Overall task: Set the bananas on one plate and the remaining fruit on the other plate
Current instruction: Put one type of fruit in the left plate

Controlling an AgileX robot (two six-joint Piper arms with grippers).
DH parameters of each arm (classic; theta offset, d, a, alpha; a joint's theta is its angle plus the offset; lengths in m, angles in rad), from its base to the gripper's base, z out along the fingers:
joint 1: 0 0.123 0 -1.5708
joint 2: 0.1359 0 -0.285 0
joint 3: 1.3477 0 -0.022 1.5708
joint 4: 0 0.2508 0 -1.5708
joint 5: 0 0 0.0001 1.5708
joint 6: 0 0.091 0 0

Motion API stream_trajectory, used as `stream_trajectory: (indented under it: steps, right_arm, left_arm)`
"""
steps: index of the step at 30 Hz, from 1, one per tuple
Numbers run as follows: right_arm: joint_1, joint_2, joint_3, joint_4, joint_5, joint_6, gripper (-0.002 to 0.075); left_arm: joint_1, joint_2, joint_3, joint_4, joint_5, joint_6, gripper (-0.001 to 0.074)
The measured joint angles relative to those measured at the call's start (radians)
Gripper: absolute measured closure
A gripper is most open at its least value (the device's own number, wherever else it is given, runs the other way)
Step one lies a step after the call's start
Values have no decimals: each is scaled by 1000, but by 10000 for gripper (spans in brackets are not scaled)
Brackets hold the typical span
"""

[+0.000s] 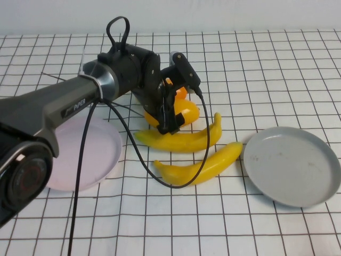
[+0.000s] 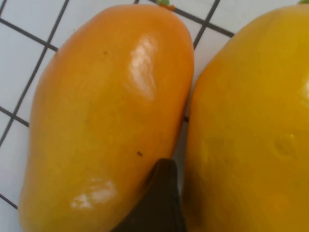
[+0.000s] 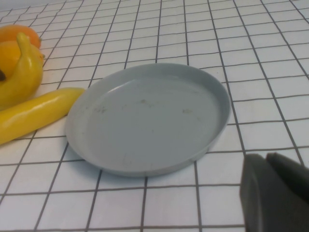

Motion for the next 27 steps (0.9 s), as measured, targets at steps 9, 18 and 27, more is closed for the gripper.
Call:
stream_trajectory:
  steps: [9, 18, 27]
  right_arm:
    - [0, 0, 0, 0, 0, 0, 741]
    - [0, 0, 0, 0, 0, 0, 741]
    - [0, 0, 0, 0, 0, 0, 741]
  left_arm:
    - [1, 4, -2, -6, -2, 0, 211]
    - [-12, -94, -32, 118, 155, -131, 211]
    - [42, -417, 219, 271, 376, -505, 211]
